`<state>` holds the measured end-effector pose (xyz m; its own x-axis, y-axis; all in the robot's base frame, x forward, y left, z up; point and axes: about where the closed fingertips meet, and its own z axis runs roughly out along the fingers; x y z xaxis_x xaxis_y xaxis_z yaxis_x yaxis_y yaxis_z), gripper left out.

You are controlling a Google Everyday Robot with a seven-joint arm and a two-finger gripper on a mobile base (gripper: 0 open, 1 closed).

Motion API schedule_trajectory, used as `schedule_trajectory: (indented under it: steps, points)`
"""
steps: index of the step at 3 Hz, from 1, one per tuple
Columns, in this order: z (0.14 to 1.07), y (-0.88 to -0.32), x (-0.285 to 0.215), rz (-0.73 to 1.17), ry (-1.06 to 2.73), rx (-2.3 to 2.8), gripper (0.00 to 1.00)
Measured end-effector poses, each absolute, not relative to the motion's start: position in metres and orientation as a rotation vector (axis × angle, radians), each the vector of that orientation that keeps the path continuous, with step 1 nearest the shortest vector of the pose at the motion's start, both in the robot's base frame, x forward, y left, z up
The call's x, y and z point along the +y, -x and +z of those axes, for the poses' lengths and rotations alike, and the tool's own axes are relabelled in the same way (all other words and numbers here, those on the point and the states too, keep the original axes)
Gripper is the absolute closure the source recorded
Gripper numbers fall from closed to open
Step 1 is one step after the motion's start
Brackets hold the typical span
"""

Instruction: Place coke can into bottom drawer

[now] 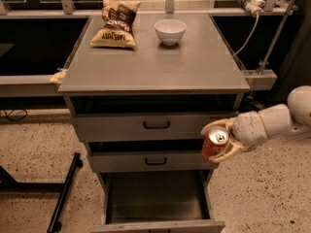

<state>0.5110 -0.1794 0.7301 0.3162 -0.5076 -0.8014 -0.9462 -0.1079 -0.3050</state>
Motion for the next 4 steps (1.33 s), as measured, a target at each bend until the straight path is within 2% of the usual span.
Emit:
schedule_trajectory:
  steps: [2,3,4]
  points:
    - [0.56,-0.526,-0.245,0.634,1.773,1.467,1.0]
    - [0.56,-0.526,-0.245,0.634,1.773,1.467,1.0]
    - [0.517,-0.531,-0.255,0.637,1.776,1.469,1.0]
